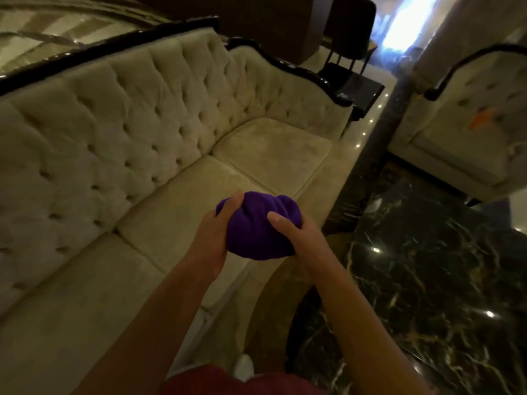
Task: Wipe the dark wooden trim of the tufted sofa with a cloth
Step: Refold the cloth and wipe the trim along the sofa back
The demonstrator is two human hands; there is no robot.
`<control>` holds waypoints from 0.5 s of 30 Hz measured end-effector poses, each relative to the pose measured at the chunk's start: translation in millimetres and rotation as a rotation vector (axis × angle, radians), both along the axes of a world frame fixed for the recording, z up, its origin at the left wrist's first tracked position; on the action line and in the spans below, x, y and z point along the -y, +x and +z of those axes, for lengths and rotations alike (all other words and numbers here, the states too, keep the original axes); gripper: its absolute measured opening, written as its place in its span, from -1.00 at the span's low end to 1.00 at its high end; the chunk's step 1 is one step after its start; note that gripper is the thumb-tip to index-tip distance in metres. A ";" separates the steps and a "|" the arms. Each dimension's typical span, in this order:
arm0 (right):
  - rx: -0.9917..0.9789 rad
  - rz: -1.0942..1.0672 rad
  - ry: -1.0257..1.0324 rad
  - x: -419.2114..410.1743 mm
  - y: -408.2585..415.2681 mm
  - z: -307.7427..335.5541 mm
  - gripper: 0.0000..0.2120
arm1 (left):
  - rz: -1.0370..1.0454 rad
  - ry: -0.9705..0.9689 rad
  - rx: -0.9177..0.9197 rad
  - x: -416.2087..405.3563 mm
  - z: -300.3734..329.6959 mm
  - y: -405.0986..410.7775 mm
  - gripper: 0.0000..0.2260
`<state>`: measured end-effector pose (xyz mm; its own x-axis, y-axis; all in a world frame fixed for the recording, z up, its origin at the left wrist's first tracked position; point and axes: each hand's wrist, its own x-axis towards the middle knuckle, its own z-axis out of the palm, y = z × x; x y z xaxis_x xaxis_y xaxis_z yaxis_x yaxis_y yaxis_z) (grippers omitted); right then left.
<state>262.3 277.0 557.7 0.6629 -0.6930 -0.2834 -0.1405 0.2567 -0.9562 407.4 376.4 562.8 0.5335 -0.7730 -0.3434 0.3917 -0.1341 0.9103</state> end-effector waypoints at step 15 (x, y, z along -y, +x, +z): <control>-0.047 -0.457 -0.053 216.9 -12.9 -34.6 -0.48 | -0.391 -0.060 0.018 257.9 -41.6 23.4 -0.45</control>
